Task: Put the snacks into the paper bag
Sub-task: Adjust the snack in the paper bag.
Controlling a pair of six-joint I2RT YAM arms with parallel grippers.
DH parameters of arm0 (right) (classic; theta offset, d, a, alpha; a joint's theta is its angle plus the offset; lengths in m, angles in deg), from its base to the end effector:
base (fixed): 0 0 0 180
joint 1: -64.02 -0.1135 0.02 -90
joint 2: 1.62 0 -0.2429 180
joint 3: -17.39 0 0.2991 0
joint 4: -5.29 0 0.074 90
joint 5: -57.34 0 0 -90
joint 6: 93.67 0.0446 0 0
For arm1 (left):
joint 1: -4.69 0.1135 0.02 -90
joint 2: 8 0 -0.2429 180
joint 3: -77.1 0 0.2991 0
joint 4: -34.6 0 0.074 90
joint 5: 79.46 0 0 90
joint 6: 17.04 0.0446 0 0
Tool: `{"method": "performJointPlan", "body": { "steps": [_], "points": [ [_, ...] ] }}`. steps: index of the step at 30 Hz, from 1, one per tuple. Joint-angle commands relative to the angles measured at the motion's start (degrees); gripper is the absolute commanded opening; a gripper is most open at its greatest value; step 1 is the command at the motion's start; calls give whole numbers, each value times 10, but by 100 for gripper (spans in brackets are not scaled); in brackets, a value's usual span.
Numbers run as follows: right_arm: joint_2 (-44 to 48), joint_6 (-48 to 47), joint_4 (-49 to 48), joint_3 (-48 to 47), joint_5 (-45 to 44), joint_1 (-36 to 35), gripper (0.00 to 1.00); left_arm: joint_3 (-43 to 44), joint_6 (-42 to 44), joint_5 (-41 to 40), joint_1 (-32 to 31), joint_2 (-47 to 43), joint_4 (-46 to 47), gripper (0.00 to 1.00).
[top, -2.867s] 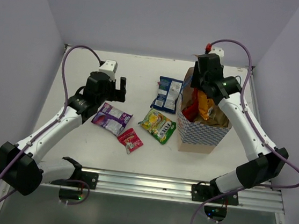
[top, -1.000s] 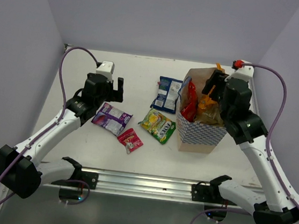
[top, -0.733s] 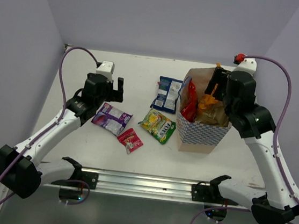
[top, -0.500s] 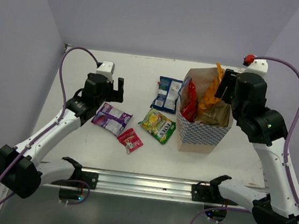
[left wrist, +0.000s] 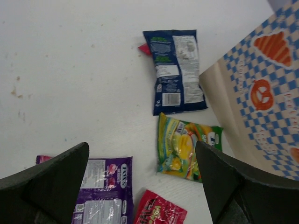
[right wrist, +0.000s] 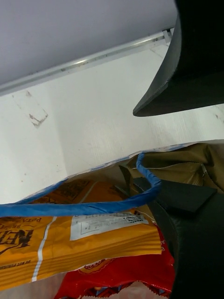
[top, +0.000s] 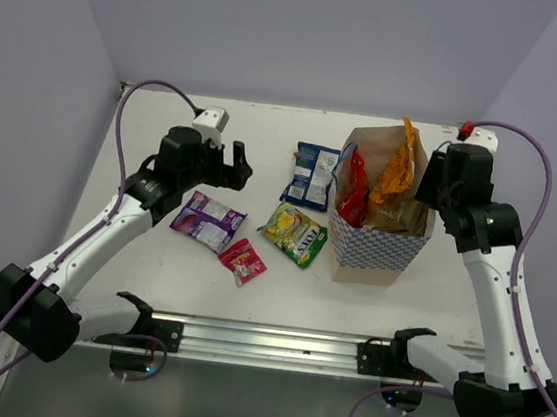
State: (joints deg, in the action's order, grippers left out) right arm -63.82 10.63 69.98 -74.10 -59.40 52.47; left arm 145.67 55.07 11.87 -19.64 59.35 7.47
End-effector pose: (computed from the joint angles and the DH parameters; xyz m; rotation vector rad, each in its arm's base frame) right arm 0.2591 0.0325 0.4088 0.3092 2.1016 -0.2450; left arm 0.3022 -0.1378 0.2922 0.1305 2.0534 -0.4861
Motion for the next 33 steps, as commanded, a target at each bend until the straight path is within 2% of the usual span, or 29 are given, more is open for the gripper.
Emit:
{"method": "performJointPlan", "body": {
  "steps": [1, 8, 12, 17, 21, 25, 26, 31, 33],
  "points": [
    [-9, 12, -57, 34, 65, 17, 58, 79, -37, 68, -38, -1, 12, 100],
    [-21, 34, -116, 70, 79, 21, 48, 148, -101, 44, -157, 41, 50, 100],
    [-22, 38, -128, 79, 78, 20, 48, 178, -98, -32, -233, 75, 61, 100],
    [-18, 40, -139, 93, 78, 20, 46, 207, -92, -118, -295, 130, 73, 99],
    [-16, 39, -145, 98, 78, 20, 45, 250, -70, -211, -348, 181, 65, 93],
    [-14, 37, -149, 103, 80, 21, 42, 275, -58, -252, -359, 226, 62, 86],
    [-14, 36, -149, 103, 80, 20, 41, 279, -54, -261, -359, 240, 61, 79],
    [-11, 33, -152, 108, 77, 20, 36, 319, -38, -314, -360, 284, 25, 71],
    [-10, 34, -152, 109, 76, 20, 30, 320, -30, -328, -360, 294, 24, 63]
  ]
}}
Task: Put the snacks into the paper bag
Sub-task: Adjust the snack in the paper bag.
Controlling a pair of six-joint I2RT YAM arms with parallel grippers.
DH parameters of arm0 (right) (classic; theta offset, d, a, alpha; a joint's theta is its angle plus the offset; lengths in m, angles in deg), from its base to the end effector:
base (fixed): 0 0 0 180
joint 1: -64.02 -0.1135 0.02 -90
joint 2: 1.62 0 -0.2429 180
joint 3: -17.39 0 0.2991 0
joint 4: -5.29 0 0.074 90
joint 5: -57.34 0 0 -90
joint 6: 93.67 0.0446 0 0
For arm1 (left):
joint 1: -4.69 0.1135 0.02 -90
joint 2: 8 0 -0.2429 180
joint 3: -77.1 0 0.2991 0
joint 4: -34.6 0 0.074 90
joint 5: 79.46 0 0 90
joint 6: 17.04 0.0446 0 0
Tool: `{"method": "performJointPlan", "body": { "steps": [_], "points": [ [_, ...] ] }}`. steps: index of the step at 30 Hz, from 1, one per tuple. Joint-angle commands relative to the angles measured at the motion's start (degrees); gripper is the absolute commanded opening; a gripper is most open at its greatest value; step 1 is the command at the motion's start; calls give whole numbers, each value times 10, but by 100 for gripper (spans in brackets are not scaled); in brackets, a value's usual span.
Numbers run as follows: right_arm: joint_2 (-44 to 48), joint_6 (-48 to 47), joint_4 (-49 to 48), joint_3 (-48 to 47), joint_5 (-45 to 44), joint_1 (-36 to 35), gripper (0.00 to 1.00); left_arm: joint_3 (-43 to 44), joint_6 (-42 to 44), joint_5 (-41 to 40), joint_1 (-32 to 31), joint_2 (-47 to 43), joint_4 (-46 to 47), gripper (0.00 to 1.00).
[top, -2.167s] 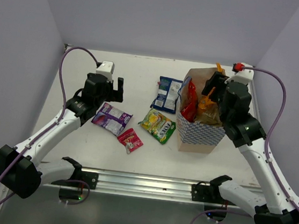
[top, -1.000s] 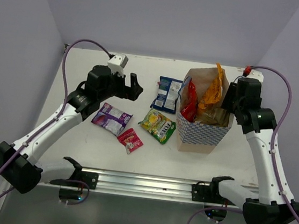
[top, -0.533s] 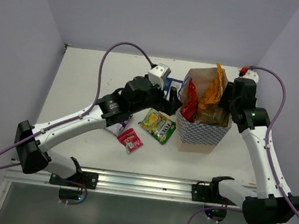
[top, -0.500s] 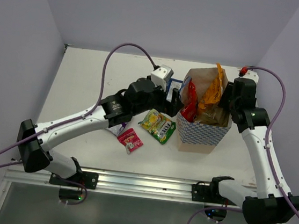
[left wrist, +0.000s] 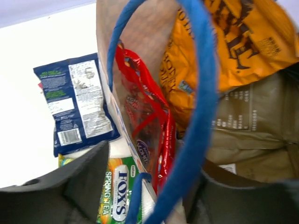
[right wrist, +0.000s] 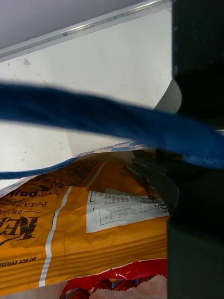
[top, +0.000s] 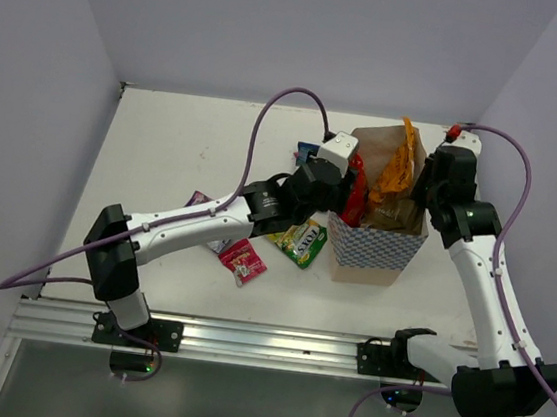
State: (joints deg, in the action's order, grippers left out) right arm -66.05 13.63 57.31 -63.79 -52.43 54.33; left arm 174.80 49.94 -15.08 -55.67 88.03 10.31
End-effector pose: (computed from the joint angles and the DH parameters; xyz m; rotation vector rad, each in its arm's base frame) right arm 0.2946 0.0350 0.3518 0.3343 2.1209 -0.1041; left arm 0.2393 -0.3815 0.3198 0.3424 1.9318 -0.5307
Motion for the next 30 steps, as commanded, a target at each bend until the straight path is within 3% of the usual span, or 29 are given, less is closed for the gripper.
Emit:
{"method": "performJointPlan", "body": {
  "steps": [1, 4, 5, 12, 15, 17, 18, 19, 21, 24, 26, 30],
  "points": [
    [12, 3, -27, 9, 6, 2, 28, 31, 25, -63, 1, 10, -2, 58],
    [10, 1, -34, 5, 9, 1, 8, 46, 51, -76, 1, 21, 8, 24],
    [9, 1, -34, 3, 11, 1, 0, 55, 61, -77, 2, 29, 10, 2],
    [43, -7, -20, -76, 51, 0, 0, 198, 143, -67, -21, 51, 6, 0],
    [83, -16, -83, -31, 33, 1, 0, 125, 160, -51, -50, 19, 103, 0],
    [59, -18, -35, -47, 14, 1, 0, 167, 105, -8, -25, 69, -3, 0],
    [36, -13, -3, -83, 29, 2, 0, 242, 73, 17, -3, 85, -53, 0],
    [42, -13, -3, -73, 44, 1, 0, 241, 86, -1, -4, 88, -66, 0],
    [63, -13, -88, -7, 46, 1, 0, 146, 123, -29, -27, 51, 51, 0],
    [40, -8, -49, -24, 31, 1, 0, 153, 121, -39, -16, 47, 40, 0],
    [38, -16, -91, 5, 12, 1, 0, 128, 132, -43, -17, 46, 79, 0],
    [6, -9, -99, 49, 4, 2, 0, 135, 73, 25, 53, 106, 37, 0]
  ]
}}
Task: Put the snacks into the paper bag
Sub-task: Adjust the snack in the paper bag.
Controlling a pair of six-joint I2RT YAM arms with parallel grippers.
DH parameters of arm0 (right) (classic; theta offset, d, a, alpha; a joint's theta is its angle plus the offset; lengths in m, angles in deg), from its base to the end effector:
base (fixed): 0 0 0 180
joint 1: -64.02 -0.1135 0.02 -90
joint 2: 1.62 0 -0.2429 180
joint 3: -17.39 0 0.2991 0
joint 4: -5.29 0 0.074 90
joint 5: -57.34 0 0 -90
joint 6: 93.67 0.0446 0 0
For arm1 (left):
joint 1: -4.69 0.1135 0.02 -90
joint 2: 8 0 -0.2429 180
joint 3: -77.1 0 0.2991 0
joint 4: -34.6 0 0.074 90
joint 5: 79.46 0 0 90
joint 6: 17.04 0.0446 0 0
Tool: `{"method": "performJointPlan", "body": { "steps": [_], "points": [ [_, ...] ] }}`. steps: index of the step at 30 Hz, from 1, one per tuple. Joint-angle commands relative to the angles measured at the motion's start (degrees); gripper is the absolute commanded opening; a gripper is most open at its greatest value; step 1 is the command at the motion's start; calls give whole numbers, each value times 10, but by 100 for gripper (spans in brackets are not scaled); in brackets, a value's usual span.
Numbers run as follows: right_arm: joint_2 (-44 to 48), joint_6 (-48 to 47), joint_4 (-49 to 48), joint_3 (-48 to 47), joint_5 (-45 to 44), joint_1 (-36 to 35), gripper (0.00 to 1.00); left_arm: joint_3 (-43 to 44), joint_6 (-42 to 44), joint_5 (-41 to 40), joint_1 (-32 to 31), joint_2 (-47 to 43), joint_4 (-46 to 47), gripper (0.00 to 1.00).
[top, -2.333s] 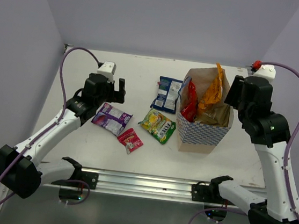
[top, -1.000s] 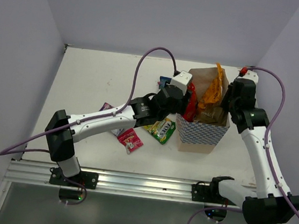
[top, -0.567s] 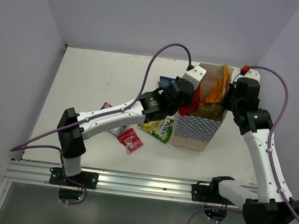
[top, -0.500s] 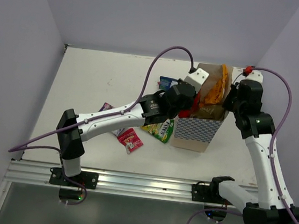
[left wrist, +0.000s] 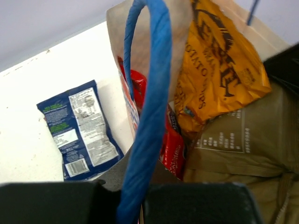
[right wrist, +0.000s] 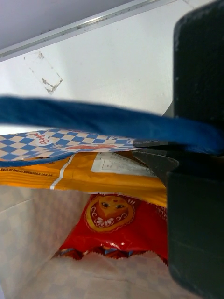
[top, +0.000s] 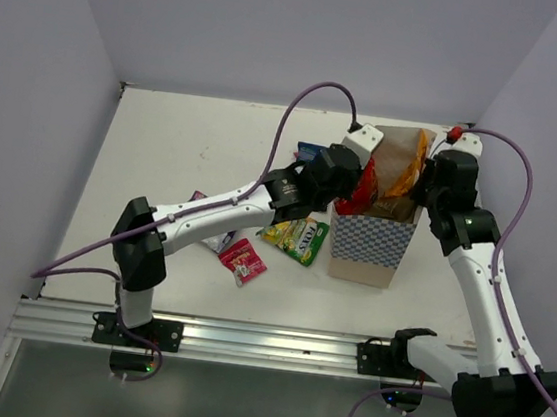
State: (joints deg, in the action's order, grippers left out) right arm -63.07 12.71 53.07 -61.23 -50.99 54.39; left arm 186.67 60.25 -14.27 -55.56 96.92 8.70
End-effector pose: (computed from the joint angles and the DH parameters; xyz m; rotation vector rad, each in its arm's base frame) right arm 0.2881 0.0347 0.3559 0.3115 2.0523 -0.0597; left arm 0.2581 -0.4138 0.3310 0.5066 1.8629 -0.4388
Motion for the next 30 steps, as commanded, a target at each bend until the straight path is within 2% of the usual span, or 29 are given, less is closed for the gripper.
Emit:
{"method": "performJointPlan", "body": {
  "steps": [1, 4, 7, 9, 10, 11, 12, 13, 14, 16, 19, 24, 27, 28, 30],
  "points": [
    [-25, 2, -68, 33, -11, 1, 0, 15, -29, 15, 55, 25, 50, 0],
    [-19, 5, -62, 24, -7, 1, 0, 11, -36, 34, 55, 22, 61, 0],
    [17, 5, -54, -2, 1, 1, 0, -11, -25, 14, 37, -30, 97, 0],
    [53, 6, -61, 0, 7, 2, 0, -80, 20, -42, -2, -91, 166, 0],
    [62, 5, -83, 9, 7, 2, 0, -110, 27, -47, -14, -121, 230, 0],
    [71, 3, -100, 25, 4, 1, 0, -147, 5, -40, -23, -123, 242, 0],
    [71, 2, -116, 63, -4, 1, 0, -148, -11, -24, -17, -115, 240, 0],
    [57, 5, -121, 73, -16, 1, 0, -136, -31, -8, -7, -98, 183, 0],
    [39, 13, -87, 70, -20, 2, 0, -87, -53, 12, 17, -51, 145, 0],
    [-9, 33, -36, 39, 4, 2, 0, -56, -76, 27, 29, -22, 76, 0],
    [1, 42, -39, 53, 15, 2, 0, -109, -66, 32, 22, -54, 155, 0],
    [21, 40, -44, 47, -18, 2, 0, -99, -59, 19, 29, -64, 144, 0],
    [24, 36, -26, 34, -22, 2, 0, -99, -59, 26, 29, -76, 144, 6],
    [26, 35, -27, 34, -20, 2, 1, -99, -60, 27, 29, -83, 144, 14],
    [34, 35, -26, 34, -20, 2, 6, -103, -61, 27, 29, -91, 144, 22]
  ]
}}
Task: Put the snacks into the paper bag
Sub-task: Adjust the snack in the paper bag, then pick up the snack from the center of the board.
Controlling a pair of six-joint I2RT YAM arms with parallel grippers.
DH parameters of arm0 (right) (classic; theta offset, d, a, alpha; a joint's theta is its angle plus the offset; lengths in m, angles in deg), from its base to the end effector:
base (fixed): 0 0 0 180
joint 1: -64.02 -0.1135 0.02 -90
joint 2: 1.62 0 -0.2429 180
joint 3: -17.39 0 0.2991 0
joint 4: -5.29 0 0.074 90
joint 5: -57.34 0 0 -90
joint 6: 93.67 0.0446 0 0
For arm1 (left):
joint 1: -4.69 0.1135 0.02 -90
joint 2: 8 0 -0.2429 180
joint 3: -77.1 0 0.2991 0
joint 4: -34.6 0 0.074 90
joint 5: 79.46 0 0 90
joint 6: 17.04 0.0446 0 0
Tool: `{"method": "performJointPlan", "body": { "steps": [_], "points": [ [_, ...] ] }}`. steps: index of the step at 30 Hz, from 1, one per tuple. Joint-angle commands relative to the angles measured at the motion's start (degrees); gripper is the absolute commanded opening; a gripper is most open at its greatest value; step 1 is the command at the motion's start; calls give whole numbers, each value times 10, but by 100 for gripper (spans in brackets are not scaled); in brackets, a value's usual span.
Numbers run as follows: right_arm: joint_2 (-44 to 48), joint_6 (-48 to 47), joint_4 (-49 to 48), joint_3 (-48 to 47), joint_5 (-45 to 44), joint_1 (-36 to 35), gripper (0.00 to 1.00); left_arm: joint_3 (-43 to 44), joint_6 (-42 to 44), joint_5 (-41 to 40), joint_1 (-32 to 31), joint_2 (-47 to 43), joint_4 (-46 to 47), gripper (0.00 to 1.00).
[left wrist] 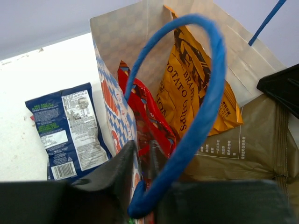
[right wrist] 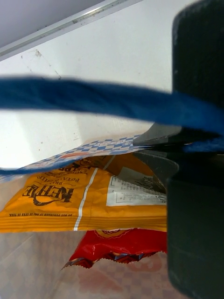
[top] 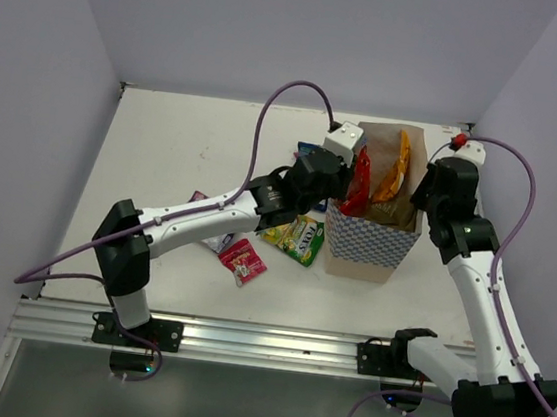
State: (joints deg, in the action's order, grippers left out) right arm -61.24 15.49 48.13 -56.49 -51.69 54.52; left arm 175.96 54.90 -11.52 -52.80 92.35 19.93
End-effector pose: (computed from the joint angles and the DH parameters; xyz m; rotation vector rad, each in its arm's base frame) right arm 0.2875 0.0334 0.3412 0.3723 2.0059 -0.0312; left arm 0.2686 -0.3902 0.3126 0.3690 1.8328 -0.5664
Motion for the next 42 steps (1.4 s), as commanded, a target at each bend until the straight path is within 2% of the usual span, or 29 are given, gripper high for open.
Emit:
{"method": "performJointPlan", "body": {
  "steps": [1, 3, 4, 6, 7, 11, 14, 18, 25, 29, 34, 42],
  "points": [
    [17, 4, 24, -14, -13, 1, 11, 3, -7, -1, 0, -54, 32, 32],
    [20, 3, 27, -17, -14, 1, 15, -1, -6, -3, 1, -64, 32, 43],
    [22, 3, 28, -19, -14, 1, 17, -2, -5, -3, 1, -74, 32, 54],
    [25, 3, 34, -26, -10, 1, 24, 0, 1, 3, 1, -83, 8, 64],
    [27, 2, 38, -30, -8, 1, 28, 1, 4, 7, 2, -96, 0, 73],
    [41, 0, 44, -37, -7, 1, 45, -1, 14, 25, 2, -132, -16, 90],
    [50, 0, 49, -41, -2, 1, 52, 2, 17, 46, 7, -157, -35, 99],
    [63, -3, 64, -58, 5, 1, 76, 0, 8, 91, 32, -191, -69, 100],
    [111, -5, 79, -76, 21, 1, 93, -40, 5, 77, 89, -266, -94, 100],
    [141, -13, 75, -76, 36, 1, 98, -70, -12, 92, 132, -290, -114, 100],
    [181, -21, 68, -65, 38, 1, 99, -147, -45, 138, 217, -321, -124, 100],
    [215, -24, 50, -34, 61, 0, 98, -272, -72, 197, 312, -346, -154, 100]
  ]
}}
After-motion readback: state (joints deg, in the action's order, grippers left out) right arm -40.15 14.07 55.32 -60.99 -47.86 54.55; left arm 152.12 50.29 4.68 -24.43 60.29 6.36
